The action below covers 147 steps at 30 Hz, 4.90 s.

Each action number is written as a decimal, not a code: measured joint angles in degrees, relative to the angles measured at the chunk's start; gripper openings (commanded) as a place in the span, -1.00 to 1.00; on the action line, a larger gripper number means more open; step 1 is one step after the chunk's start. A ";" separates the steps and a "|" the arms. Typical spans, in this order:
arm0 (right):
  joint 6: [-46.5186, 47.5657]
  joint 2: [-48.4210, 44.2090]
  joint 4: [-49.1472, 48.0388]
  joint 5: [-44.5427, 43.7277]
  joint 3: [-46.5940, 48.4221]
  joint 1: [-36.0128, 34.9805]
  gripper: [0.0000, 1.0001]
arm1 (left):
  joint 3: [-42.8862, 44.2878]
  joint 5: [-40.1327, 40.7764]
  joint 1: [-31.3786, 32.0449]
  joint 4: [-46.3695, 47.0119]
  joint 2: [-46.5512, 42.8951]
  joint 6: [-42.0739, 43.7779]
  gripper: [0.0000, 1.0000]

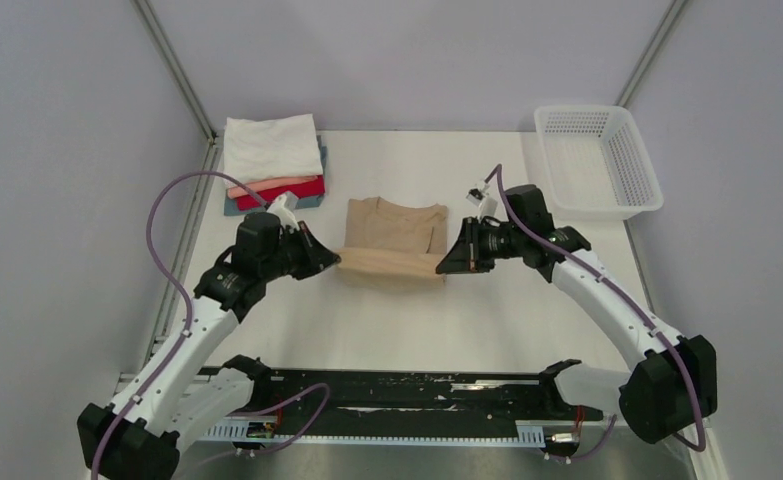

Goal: Fold and stack the t-shirts
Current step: Fold the long partially folded tshirt into a neat square, then smooth out wrinkles on the folded tshirt

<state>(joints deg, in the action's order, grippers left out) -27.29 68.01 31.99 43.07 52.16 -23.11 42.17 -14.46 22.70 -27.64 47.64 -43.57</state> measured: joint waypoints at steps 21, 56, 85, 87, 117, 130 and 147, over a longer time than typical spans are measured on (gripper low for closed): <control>0.81 23.98 -6.86 9.07 16.72 10.60 -1.00 | 17.25 -0.07 -8.15 9.88 29.24 -1.75 -1.00; -7.15 50.86 -17.57 -2.27 33.59 20.15 1.00 | 56.00 -2.60 -10.64 8.61 75.14 2.82 1.00; -9.09 59.30 -23.47 -7.15 37.48 12.90 1.00 | 71.10 -19.04 -6.60 11.23 91.78 3.28 1.00; -9.07 59.30 -23.47 -7.54 37.44 12.94 1.00 | 72.04 -19.89 -6.62 11.32 92.78 2.21 1.00; -4.63 24.15 -24.44 -18.18 10.10 7.28 1.00 | 42.49 -15.15 0.68 15.98 55.58 7.06 1.00; -15.72 30.34 -38.86 -16.96 -5.20 7.91 1.00 | 31.50 -21.38 1.33 23.23 67.93 2.82 1.00; -12.13 18.82 -43.47 -15.96 -18.88 11.67 1.00 | 7.69 -20.13 1.09 32.83 51.19 2.01 1.00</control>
<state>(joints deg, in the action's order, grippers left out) -39.42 86.83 -11.49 27.11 33.28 -11.44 49.87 -34.59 23.79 5.19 98.83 -41.56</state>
